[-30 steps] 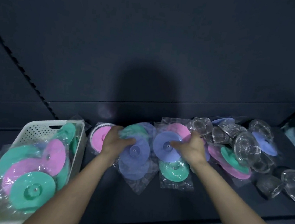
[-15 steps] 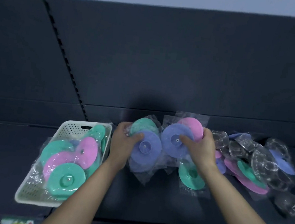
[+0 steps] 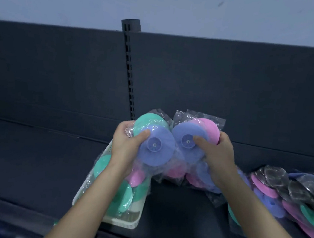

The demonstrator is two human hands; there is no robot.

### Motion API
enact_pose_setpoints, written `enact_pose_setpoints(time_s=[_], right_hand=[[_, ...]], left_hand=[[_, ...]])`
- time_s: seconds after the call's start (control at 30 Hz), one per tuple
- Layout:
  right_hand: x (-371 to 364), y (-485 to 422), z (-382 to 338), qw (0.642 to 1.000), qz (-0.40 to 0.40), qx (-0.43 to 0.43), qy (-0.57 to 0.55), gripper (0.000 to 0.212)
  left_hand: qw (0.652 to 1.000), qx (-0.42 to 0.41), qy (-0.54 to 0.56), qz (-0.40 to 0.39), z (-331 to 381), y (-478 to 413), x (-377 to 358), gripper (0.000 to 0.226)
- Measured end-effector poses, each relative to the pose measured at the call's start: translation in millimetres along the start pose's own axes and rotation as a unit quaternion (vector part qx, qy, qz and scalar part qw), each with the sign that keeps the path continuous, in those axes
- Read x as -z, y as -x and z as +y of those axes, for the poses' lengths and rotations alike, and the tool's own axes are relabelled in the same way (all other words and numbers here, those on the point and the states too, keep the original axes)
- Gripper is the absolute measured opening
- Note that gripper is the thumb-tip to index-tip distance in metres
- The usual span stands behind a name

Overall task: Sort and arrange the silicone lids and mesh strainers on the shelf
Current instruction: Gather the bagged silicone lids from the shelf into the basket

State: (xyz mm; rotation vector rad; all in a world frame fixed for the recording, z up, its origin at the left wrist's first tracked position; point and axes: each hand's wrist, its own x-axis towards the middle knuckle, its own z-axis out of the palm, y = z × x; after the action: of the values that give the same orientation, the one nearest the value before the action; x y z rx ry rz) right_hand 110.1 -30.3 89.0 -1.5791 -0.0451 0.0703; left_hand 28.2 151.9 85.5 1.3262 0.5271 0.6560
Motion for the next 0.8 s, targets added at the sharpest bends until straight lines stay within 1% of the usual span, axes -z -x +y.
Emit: enact_pose_setpoints(time_s=[0.1, 0.2, 0.33, 0.43, 0.57, 0.63, 0.73, 0.8], right_hand=[[-24, 4, 1, 0.999, -0.025, -0.014, -0.017, 0.033], [-45, 8, 7, 0.999, -0.044, -0.033, -0.003, 0.038], [-71, 15, 20, 0.997, -0.065, -0.04, 0.028, 0.035], [-85, 18, 32, 0.993, -0.08, -0.041, 0.07, 0.039], [-100, 22, 48, 0.982, -0.116, -0.013, 0.148, 0.048], [-106, 24, 57, 0.971, -0.142, 0.003, 0.19, 0.053], [-113, 22, 68, 0.942, -0.177, 0.044, 0.282, 0.057], [-117, 18, 71, 0.915, -0.191, 0.077, 0.346, 0.065]], left_hand=[[1.0, 0.007, 0.009, 0.027, 5, -7, 25, 0.03], [0.999, 0.009, 0.001, 0.054, 4, -10, 46, 0.031], [0.99, -0.026, -0.088, 0.103, -8, -14, 76, 0.029], [0.979, -0.054, -0.162, 0.11, -22, -19, 98, 0.03], [0.966, -0.052, -0.24, 0.081, -42, -22, 117, 0.033], [0.955, -0.035, -0.291, 0.041, -50, -24, 124, 0.045], [0.936, -0.031, -0.349, -0.031, -58, -26, 130, 0.066], [0.923, -0.038, -0.378, -0.061, -62, -28, 130, 0.074]])
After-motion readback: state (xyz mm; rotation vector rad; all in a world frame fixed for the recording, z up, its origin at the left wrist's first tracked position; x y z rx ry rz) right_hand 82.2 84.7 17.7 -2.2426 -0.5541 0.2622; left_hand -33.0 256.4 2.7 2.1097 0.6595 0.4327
